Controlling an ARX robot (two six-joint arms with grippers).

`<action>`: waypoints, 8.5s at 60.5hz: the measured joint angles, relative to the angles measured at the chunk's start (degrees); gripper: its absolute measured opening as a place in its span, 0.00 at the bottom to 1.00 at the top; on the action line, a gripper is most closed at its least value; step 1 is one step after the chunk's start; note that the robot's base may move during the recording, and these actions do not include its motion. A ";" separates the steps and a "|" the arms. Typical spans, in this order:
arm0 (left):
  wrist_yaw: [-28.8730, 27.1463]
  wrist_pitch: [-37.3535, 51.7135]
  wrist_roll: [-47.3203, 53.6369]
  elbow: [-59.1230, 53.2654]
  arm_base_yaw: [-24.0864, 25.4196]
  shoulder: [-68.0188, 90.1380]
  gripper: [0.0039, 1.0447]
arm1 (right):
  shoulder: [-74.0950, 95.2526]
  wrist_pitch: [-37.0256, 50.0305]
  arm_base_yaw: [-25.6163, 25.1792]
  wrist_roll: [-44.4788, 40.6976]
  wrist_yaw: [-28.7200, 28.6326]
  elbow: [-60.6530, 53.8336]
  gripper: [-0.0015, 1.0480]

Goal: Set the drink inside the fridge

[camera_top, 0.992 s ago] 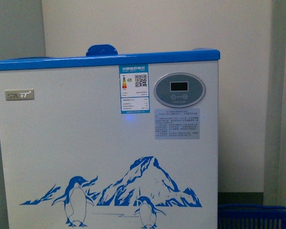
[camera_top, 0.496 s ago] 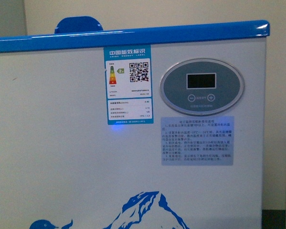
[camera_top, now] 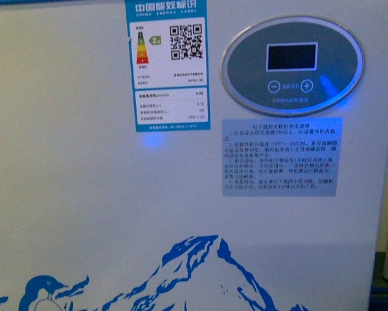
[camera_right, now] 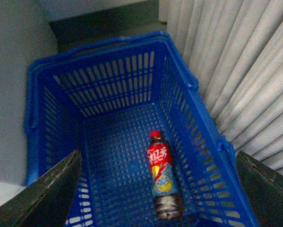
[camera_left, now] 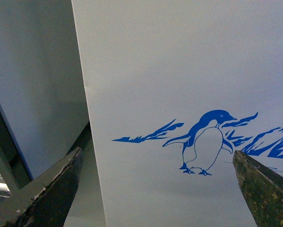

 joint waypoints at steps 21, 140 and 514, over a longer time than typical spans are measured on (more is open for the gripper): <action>0.00 0.00 0.00 0.00 0.00 0.00 0.92 | 60.22 19.54 2.19 -5.51 2.58 20.96 0.93; 0.00 0.00 0.00 0.00 0.00 0.00 0.92 | 107.69 6.03 2.69 4.81 6.32 59.54 0.37; 24.22 19.74 71.43 108.83 -8.83 132.21 0.93 | -42.58 -9.97 33.55 4.44 30.47 3.54 0.36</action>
